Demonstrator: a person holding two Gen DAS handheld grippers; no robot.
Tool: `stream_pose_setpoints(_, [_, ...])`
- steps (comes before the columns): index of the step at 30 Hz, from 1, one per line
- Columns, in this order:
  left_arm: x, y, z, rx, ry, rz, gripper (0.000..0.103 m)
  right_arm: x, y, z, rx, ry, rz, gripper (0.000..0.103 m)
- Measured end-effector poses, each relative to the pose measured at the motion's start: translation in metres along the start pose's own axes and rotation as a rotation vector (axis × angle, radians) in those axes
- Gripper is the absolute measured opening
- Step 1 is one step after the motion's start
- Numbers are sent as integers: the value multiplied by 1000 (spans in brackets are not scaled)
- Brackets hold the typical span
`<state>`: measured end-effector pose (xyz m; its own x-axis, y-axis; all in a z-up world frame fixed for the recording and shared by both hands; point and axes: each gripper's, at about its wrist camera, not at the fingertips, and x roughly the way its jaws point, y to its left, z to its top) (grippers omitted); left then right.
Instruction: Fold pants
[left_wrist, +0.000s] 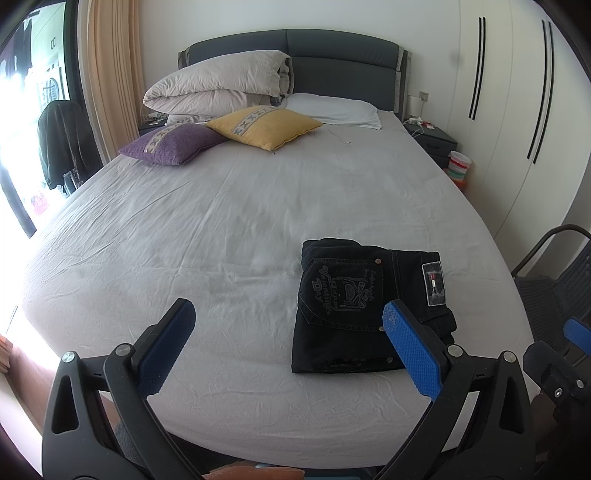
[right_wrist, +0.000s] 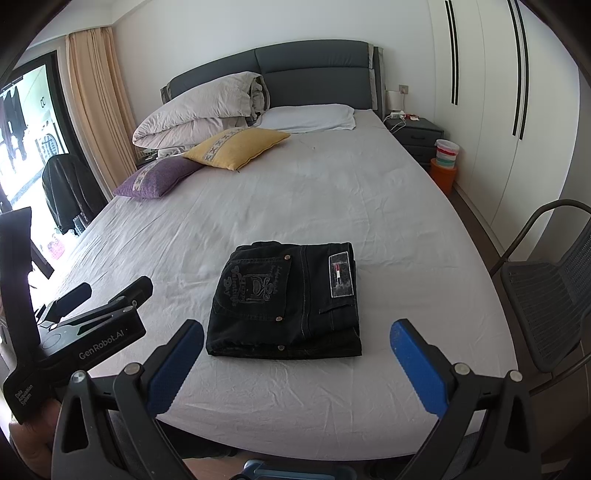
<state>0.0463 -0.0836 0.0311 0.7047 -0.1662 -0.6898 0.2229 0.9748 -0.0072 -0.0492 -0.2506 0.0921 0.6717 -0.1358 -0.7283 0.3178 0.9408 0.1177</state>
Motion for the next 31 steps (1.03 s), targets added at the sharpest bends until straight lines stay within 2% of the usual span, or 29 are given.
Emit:
stream_pose_setpoints(14, [0,2,-5,-1,3,-5,103,1,-1,4,-1,6,-2,103])
stream_pose_setpoints(31, [-5,4,-7,7,-7,2,103,-1,-8,-14,-4,27,-6,103])
